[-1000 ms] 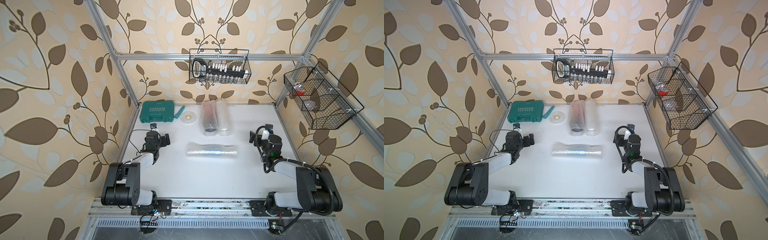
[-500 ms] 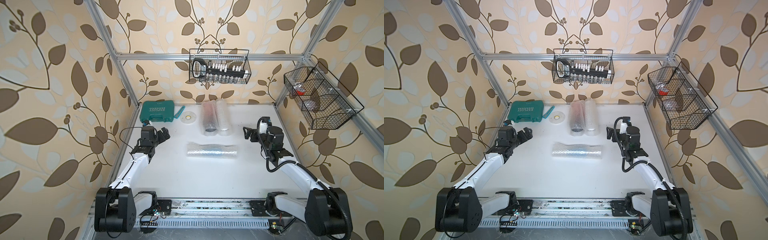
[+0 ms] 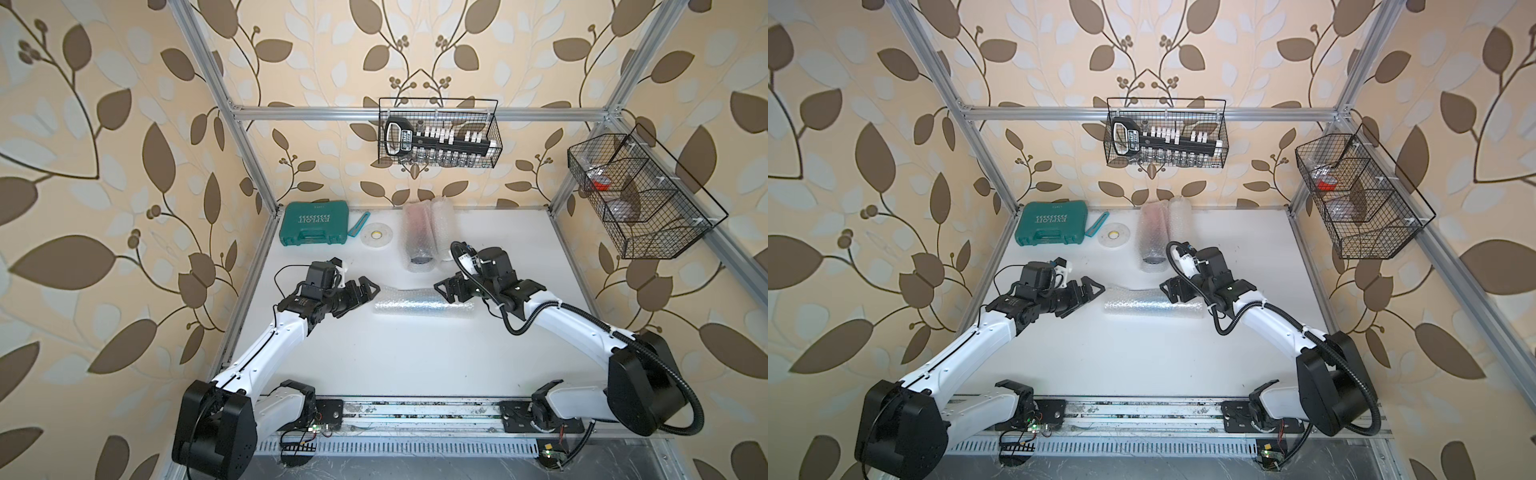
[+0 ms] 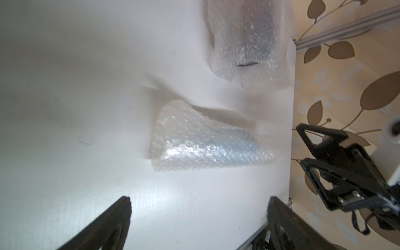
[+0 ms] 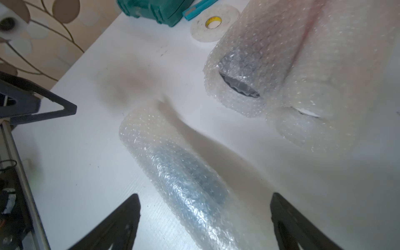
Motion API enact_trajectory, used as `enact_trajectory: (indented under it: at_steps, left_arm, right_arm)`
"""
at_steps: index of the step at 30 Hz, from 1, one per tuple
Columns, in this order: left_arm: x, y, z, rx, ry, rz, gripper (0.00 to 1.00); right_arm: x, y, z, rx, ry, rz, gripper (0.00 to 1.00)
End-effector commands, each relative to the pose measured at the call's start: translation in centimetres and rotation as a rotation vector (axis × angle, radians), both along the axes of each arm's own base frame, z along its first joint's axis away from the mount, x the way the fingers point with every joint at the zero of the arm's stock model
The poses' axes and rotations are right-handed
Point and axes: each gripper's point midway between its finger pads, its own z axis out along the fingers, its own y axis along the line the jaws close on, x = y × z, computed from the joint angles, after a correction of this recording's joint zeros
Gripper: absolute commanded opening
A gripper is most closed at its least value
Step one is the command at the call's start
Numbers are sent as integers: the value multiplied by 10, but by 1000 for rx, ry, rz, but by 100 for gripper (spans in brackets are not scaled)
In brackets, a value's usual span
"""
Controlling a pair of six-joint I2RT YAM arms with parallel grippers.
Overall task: Unwrap the vase from the bubble wrap
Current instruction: Adjust the bubble wrap at the center of the board.
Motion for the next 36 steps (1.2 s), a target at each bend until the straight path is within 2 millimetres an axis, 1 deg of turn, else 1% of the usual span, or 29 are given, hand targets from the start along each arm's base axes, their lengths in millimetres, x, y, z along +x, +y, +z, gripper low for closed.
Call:
enact_trajectory:
  at_steps: [1,5,12,15,17,18,22,23,24,26,30,36]
  left_arm:
    - [-14,-19,-11,-47,70,-59,96]
    - [-14,-29,-24,-77,109,-82,95]
    - [-11,-42,-39,-121,160,-86,99]
    - [-7,-48,-44,-148,170,-86,99]
    - [-4,-52,-47,-156,174,-86,99]
    - [-2,-53,-50,-158,182,-84,99]
    - [6,-57,-59,-152,179,-78,98]
    - [9,-57,-63,-144,180,-75,96]
    - [12,-56,-71,-126,192,-67,95]
    - [16,-55,-77,-110,195,-63,94]
    - [23,-59,-81,-104,191,-80,91]
    - [28,-61,-77,-92,172,-98,90]
  right_arm:
    - [-5,5,-12,-58,54,66,90]
    - [-4,13,-24,-81,104,114,88]
    - [10,11,-53,-158,160,101,90]
    - [11,11,-66,-187,201,107,90]
    - [8,13,-73,-187,228,117,89]
    - [5,14,-76,-183,247,121,89]
    - [-10,18,-79,-133,304,141,88]
    - [-16,19,-82,-121,327,144,88]
    - [-22,20,-83,-108,346,144,88]
    - [-34,25,-83,-88,368,158,88]
    - [-55,34,-80,-56,394,167,88]
    - [-78,50,-71,17,413,181,88]
